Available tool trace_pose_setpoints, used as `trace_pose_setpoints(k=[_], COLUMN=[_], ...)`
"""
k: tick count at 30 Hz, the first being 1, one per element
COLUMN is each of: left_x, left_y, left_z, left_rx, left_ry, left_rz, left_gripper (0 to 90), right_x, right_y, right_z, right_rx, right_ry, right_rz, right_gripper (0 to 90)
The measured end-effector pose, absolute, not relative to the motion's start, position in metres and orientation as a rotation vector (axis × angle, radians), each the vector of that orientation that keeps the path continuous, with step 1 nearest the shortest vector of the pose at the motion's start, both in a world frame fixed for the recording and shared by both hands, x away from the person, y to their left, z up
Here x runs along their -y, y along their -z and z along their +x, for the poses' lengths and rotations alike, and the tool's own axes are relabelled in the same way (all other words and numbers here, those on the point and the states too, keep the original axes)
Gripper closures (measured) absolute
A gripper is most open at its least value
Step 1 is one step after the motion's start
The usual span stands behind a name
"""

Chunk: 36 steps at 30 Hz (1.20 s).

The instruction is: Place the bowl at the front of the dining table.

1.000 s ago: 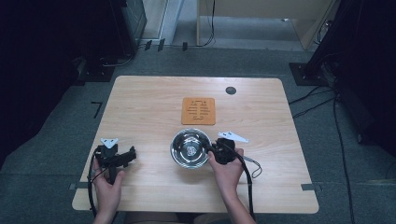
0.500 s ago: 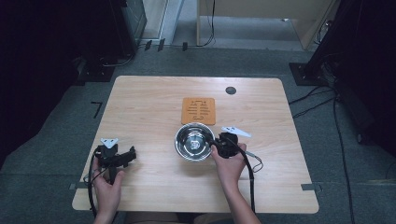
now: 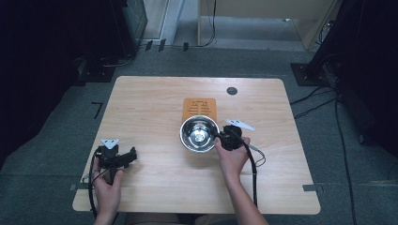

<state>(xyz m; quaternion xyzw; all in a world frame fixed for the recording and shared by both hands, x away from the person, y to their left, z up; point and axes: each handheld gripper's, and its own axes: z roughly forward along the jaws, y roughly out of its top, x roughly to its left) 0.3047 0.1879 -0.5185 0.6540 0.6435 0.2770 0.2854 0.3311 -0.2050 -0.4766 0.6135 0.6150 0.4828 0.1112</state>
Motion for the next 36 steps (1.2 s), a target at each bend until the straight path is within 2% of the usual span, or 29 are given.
trace_pose_setpoints(k=[36], left_x=[-0.188], left_y=[0.518], left_z=[0.305], left_rx=[-1.719], left_ry=[-0.741], left_rz=[1.751], left_gripper=[10.3], right_x=[0.205], right_y=[0.486], right_z=[0.391], right_rx=[-1.676], right_ry=[-1.343], right_rz=[1.940], right_gripper=[87.0])
